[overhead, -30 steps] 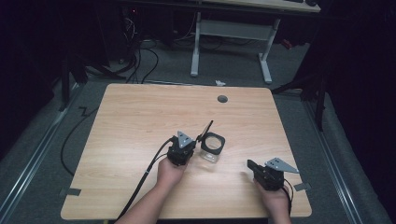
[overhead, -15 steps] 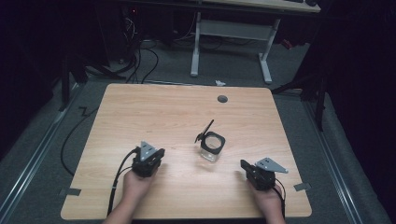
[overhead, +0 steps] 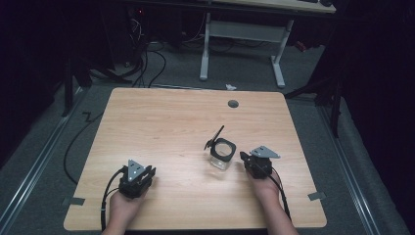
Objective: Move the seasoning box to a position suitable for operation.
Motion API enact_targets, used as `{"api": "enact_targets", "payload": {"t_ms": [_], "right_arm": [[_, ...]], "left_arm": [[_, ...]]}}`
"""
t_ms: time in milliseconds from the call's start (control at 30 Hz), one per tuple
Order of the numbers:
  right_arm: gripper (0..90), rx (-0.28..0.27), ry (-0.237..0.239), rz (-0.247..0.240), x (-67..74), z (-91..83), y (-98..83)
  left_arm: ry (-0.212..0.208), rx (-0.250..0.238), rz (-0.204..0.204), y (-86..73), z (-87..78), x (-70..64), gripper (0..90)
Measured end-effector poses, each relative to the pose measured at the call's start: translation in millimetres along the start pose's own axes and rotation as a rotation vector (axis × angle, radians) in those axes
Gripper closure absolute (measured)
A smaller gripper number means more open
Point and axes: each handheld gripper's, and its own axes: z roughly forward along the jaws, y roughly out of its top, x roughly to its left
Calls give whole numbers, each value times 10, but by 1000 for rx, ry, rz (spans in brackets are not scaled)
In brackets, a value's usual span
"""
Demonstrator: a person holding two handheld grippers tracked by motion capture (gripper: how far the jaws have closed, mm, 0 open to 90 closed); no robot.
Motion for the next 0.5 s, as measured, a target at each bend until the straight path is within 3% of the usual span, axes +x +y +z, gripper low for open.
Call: {"api": "enact_targets", "payload": {"t_ms": [167,500], "right_arm": [[900,8,2,0,-60,149,104],[900,-9,37,-16,-10,221,169]], "left_arm": [[-1,-22,-9,32,-23,5,771],[-5,-20,-8,12,-24,-20,772]]}}
